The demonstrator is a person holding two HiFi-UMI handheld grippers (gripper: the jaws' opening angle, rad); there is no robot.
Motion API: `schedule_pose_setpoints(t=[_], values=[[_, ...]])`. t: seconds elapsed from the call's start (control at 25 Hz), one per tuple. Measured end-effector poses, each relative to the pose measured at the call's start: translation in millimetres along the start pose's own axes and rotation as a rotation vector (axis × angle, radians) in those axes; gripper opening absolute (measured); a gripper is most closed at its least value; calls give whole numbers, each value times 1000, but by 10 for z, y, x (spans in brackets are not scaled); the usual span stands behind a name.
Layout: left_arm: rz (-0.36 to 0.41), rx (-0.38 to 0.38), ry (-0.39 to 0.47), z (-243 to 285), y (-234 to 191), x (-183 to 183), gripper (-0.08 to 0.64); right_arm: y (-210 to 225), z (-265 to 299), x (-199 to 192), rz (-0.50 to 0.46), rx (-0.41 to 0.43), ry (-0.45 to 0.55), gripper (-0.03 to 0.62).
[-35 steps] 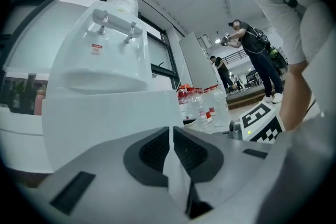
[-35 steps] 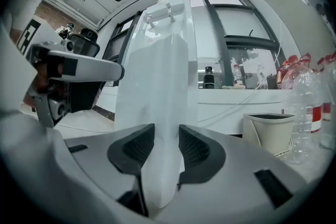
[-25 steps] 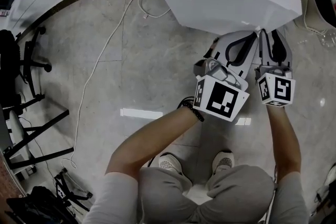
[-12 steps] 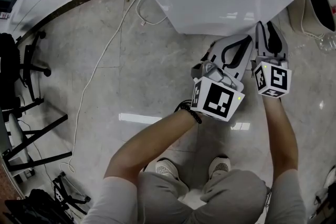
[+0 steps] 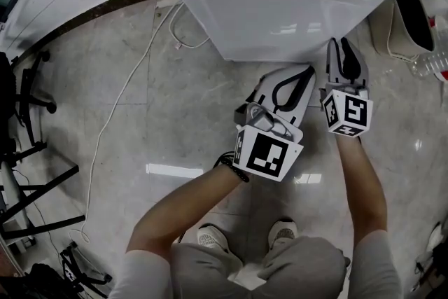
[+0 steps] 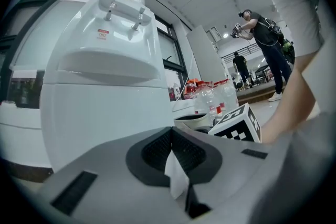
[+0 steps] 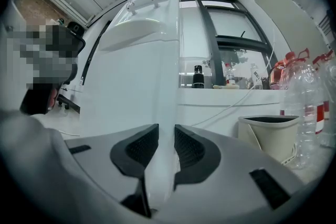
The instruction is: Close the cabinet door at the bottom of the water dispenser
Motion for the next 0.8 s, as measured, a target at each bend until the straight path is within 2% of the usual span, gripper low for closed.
schedule_pose_setpoints(t=[0.16, 0.36, 0.52, 0.64, 0.8], values=[[-3, 9, 13, -140, -47, 52, 8, -6, -124, 111, 26, 10, 27, 36], [57, 13, 27, -537, -260, 198, 8, -100, -455, 383, 43, 86, 77, 24], [79, 80, -4, -1027, -444, 491, 8, -64, -749, 877, 74, 101, 86, 21], [96, 164, -37, -1407, -537, 990, 8, -66, -1027, 1485, 73, 111, 68, 21], [140, 262, -30, -1883, -587, 2103, 8, -27, -1464, 2594, 57, 144, 38, 21]])
Point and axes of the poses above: the fingertips, and each gripper's own axes: z forward along the fingers, y to its right, x out of its top, the point moved 7 cm from there along -z, backward along the fingers, and after that the axes turned 13 degrees about -x, right-handed, at the moved point
